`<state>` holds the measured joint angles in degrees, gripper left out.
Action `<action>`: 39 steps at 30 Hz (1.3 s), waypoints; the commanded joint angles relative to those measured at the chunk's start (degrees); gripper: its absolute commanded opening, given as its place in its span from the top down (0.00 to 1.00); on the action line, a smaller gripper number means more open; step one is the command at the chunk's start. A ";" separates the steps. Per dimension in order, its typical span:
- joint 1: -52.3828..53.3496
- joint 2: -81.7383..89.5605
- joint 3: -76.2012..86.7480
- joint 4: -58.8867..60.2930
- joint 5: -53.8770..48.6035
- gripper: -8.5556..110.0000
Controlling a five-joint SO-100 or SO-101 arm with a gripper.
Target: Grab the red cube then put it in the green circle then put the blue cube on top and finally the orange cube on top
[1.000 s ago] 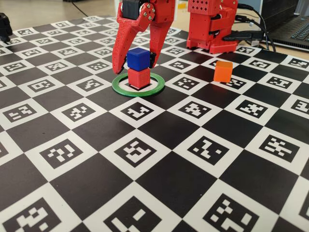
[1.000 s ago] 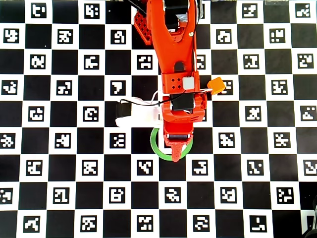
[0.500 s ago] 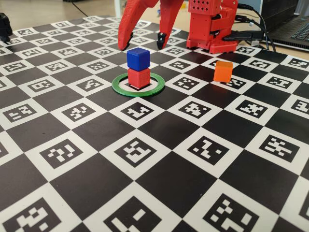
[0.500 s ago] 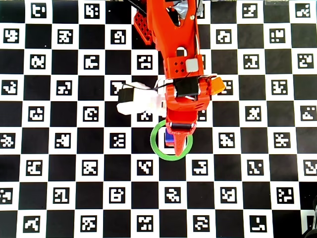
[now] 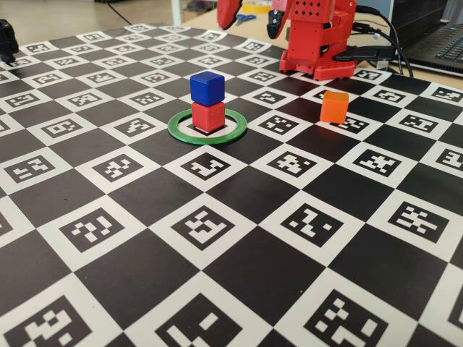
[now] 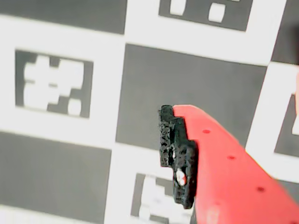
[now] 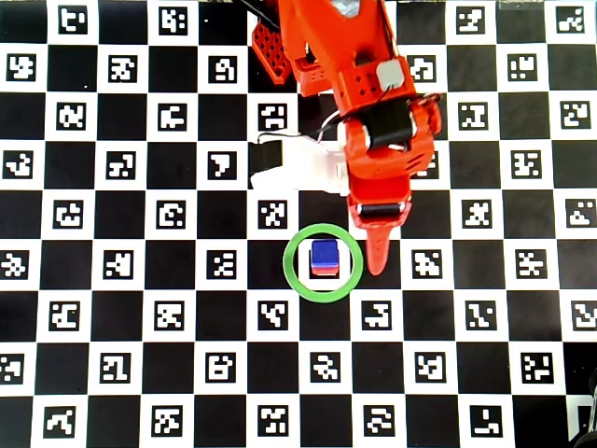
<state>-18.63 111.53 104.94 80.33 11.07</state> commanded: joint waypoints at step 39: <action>-24.87 5.36 28.39 -14.77 5.89 0.51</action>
<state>-43.42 117.16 133.59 66.88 16.96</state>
